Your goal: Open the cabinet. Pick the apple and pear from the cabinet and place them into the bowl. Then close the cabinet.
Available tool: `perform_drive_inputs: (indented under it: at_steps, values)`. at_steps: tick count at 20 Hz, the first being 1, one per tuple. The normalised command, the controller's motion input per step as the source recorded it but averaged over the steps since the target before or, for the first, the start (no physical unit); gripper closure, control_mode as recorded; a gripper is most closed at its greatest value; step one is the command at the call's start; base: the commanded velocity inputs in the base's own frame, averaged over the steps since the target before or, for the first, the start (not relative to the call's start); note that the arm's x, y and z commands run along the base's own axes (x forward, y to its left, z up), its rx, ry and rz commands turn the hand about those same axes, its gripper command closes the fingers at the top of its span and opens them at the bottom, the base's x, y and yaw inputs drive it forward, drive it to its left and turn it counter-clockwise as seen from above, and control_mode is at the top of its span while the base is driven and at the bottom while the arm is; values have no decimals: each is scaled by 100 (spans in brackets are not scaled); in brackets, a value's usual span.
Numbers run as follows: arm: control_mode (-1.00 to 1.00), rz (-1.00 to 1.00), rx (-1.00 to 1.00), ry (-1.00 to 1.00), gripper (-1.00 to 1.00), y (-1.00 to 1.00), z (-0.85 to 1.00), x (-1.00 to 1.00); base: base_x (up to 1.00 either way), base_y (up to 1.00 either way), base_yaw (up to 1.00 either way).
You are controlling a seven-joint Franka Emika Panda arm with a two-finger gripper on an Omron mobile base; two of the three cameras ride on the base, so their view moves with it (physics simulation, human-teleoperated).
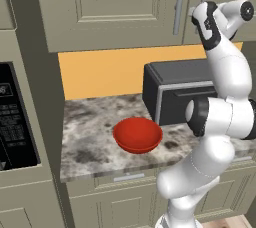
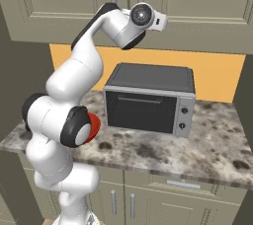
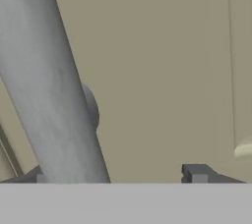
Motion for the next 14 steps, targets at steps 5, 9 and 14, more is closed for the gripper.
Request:
perform_drive_inputs:
  at_steps: [5,9,14]
  values:
    - [-100,0,0,0,-100,0,0,0,0,0,0]
    - [-100,0,0,0,100,0,0,0,0,0,0]
    - [-100,0,0,0,100,0,0,0,0,0,0]
